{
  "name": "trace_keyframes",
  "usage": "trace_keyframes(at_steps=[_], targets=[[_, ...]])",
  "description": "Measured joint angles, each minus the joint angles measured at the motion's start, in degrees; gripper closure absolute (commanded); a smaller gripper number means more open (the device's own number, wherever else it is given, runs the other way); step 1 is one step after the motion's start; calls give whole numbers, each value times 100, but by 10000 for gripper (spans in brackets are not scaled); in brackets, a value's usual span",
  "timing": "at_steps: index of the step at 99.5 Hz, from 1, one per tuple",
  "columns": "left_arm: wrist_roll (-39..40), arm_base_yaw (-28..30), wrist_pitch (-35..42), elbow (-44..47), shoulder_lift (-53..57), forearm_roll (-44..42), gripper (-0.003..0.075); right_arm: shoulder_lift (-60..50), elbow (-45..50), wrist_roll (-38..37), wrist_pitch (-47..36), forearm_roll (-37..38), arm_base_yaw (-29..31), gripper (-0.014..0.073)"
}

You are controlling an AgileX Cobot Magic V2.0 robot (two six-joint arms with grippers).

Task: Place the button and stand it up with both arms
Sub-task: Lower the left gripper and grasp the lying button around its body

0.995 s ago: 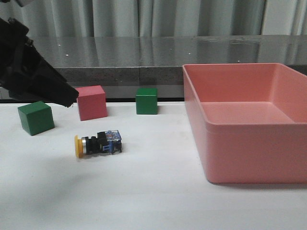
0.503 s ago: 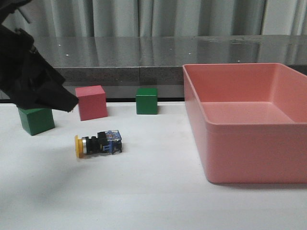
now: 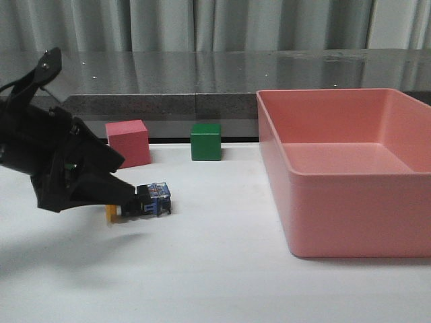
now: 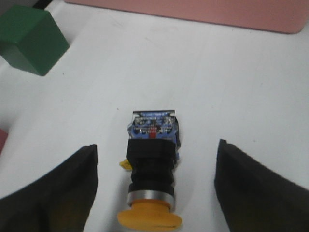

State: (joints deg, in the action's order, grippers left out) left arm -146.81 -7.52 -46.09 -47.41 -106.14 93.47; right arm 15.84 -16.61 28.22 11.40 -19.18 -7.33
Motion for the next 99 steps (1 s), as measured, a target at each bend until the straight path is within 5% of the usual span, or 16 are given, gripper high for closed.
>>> trace_keyframes(at_steps=[46,56,73,93,99], targets=[[-537,152,-339,-53,-969,579,239,0,0,0,62,0,0,654],[-541,162,-413,-53,-1009,595,373,0,0,0,62,0,0,654],[-550,162,-437,-53,-1009,595,735,0,0,0,66,0,0,654],[-550,162,-316,-53,-537,529,739,0,0,0,66,0,0,654],[-52,149,50,-172,385,0,739,0,0,0,66,0,0,654]])
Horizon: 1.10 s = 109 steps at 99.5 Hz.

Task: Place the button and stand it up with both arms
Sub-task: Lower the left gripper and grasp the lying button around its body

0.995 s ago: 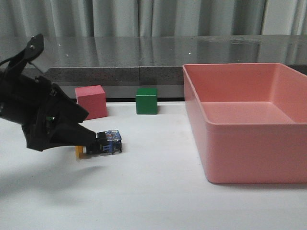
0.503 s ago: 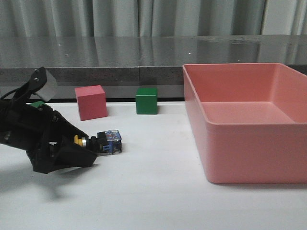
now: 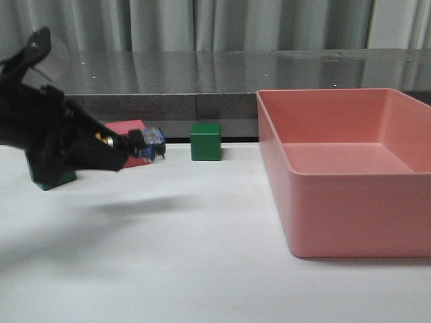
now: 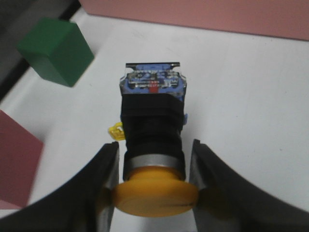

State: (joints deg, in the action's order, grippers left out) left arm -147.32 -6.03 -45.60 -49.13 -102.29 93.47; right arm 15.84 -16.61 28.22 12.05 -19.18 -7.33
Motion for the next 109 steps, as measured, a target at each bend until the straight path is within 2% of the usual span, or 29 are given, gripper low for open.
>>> trace_keyframes(at_steps=[8,19,32,41,55,76,95,109], targets=[[736,-79,488,-246,515,-861,739,0,0,0,0,0,0,654],[2537,-219,735,-873,1004,-2782,739,0,0,0,0,0,0,654],[4964,-466,-188,-1972,1080,-5116,739,0,0,0,0,0,0,654],[6391,-710,-963,-2665,986,-6283,739,0,0,0,0,0,0,654],[7989,-1119,-1580,-3601,669,-7809,739,0,0,0,0,0,0,654],[9218,-1761,-2035,-4292,-6,-9649,739,0,0,0,0,0,0,654],[9469,-2431,-2422,-4373,-684,-10898,739,0,0,0,0,0,0,654],[9505,-2785,-2422,-4385,-1062,-11374,739,0,0,0,0,0,0,654]])
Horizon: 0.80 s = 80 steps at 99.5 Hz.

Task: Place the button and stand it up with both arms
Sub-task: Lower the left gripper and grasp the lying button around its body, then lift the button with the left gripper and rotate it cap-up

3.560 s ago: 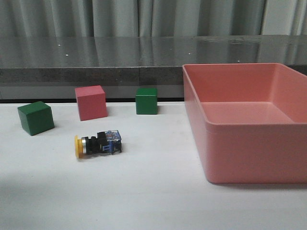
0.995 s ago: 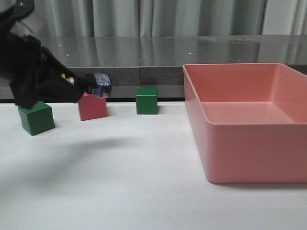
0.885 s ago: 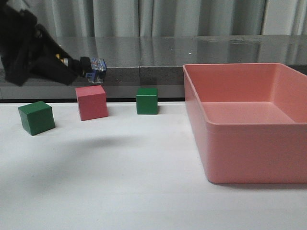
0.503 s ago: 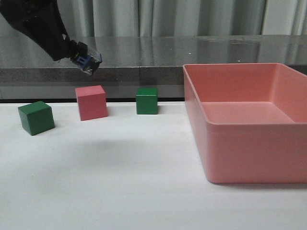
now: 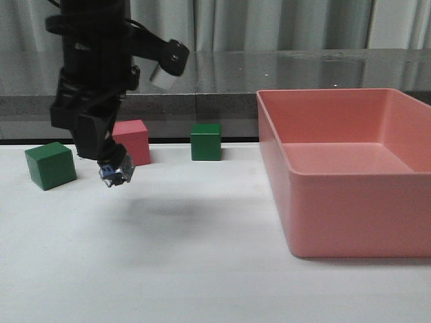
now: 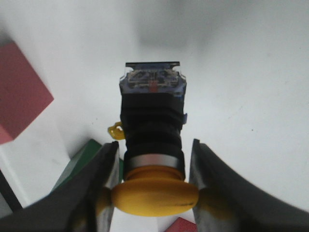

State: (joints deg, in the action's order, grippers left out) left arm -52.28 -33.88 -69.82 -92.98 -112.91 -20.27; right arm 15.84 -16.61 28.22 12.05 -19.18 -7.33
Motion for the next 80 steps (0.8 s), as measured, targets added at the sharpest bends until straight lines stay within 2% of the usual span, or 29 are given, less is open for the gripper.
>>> trace_keyframes(at_steps=[21,80], targets=[[-217,-176,0,-11,-223,-141,739,0,0,0,0,0,0,654],[-746,-178,10,-11,-253,-232,727,0,0,-9,0,-3,0,654]])
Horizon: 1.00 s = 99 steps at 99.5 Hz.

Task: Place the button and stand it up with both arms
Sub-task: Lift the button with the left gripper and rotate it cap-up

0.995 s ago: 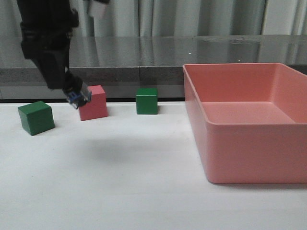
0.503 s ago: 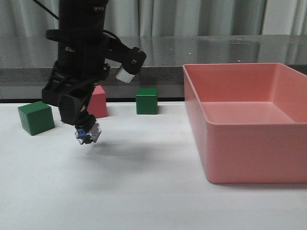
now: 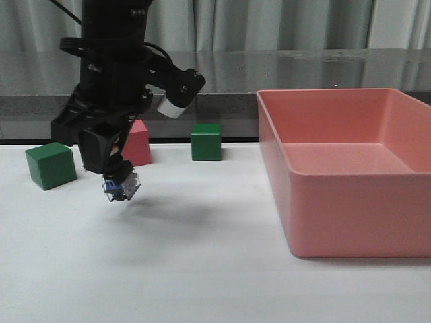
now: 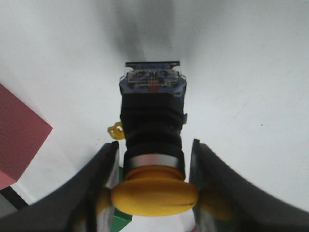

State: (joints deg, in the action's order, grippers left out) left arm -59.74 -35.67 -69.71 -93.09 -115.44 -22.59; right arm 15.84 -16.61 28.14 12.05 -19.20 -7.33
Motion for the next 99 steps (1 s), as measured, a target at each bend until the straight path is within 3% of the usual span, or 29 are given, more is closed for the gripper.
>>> trace_keyframes(at_steps=[99], targets=[[0,24,0,0,-72,115,728,0,0,0,0,0,0,654]])
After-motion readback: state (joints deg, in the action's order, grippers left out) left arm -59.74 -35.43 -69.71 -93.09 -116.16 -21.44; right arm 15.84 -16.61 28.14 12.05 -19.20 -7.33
